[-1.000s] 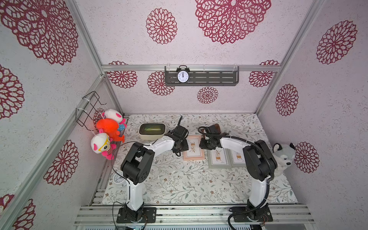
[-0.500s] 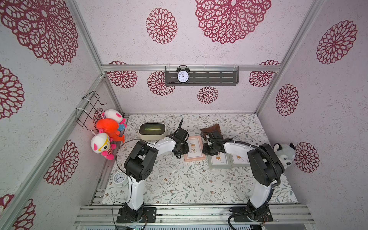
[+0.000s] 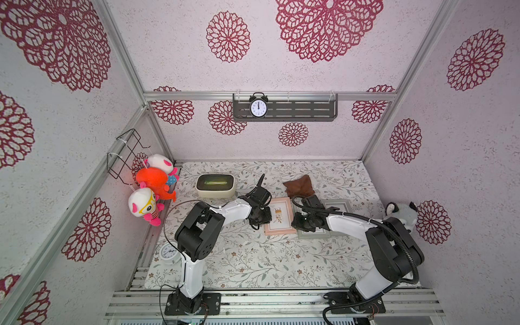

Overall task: Wipe the picture frame with a cloth
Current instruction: Move the picture frame to the center of the board.

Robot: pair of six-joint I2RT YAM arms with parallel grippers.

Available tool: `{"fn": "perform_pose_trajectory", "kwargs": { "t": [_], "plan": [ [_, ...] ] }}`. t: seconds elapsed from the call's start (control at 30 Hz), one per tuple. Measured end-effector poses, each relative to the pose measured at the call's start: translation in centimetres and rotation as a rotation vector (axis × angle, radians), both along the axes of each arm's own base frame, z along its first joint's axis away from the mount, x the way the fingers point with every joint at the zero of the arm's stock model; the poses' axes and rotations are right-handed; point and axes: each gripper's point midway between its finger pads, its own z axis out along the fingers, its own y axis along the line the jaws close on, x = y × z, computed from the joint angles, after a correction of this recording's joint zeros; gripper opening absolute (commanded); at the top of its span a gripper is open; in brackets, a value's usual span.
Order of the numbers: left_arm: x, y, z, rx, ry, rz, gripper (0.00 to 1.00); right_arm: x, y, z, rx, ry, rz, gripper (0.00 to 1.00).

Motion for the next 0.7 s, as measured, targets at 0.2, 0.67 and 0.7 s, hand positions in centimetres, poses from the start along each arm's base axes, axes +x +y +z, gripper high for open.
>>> {"fn": "perform_pose_trajectory", "kwargs": {
  "t": [0.2, 0.67, 0.7],
  "plan": [
    [-1.1, 1.1, 1.2, 0.060, 0.003, -0.028, 0.62, 1.4, -0.9, 4.4, -0.025, -0.129, -0.030, 0.68],
    [4.2, 13.7, 17.5, 0.236, -0.480, 0.253, 0.98, 6.8, -17.6, 16.6, -0.345, -0.691, -0.494, 0.99],
    [4.1, 15.9, 18.1, 0.283, -0.516, 0.299, 0.98, 6.5, -19.0, 16.4, -0.382, -0.712, -0.526, 0.99]
  ]
}}
